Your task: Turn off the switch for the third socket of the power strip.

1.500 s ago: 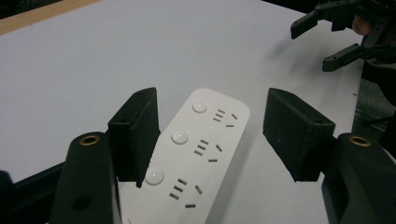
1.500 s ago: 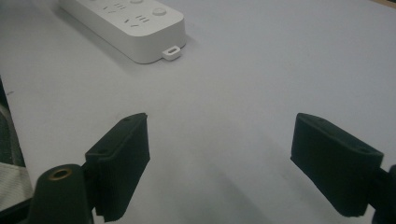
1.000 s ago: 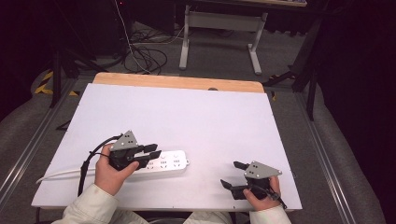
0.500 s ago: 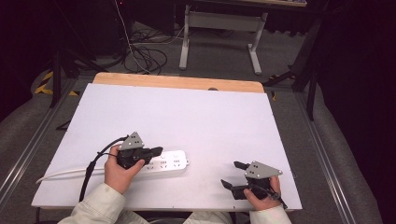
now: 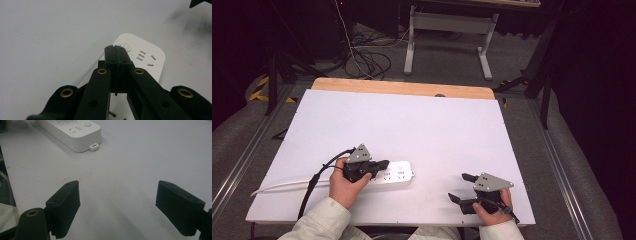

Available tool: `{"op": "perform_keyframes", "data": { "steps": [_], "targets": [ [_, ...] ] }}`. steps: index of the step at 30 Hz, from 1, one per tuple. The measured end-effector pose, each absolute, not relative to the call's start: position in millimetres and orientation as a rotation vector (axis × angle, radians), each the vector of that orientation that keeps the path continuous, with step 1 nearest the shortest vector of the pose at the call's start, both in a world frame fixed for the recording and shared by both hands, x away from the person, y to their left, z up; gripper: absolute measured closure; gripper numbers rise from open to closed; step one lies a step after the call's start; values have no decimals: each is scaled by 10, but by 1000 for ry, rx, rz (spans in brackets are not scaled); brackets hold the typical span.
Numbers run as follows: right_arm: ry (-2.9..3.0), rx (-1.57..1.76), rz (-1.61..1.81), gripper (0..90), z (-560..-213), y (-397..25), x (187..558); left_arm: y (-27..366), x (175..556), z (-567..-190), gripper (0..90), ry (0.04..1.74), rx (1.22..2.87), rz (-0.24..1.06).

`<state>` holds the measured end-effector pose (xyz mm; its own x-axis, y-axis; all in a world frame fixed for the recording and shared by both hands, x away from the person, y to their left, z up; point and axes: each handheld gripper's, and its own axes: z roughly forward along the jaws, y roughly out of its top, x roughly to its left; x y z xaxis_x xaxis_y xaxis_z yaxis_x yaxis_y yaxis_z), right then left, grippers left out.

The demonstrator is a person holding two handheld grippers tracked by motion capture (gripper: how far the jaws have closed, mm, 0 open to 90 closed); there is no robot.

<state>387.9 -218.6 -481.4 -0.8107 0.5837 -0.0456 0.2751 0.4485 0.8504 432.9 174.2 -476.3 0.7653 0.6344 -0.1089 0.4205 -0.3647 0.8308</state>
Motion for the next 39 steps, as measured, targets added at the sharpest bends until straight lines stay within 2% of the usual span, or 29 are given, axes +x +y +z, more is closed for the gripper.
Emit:
{"op": "perform_keyframes", "data": {
  "steps": [4,5,16,39],
  "targets": [
    [2373,732,1302,195,-4816,-2185,3880,1731,4338,-4780,900,801,2024,303],
    [2374,731,1304,195,-4817,-2184,3881,1737,4351,-4783,900,792,2039,344],
    [2377,733,1298,195,-4819,-2182,3880,1711,4336,-4799,900,803,2036,324],
    [2384,722,1293,195,-4819,-2170,3876,1685,4326,-4788,900,805,2077,381]
  ]
}}
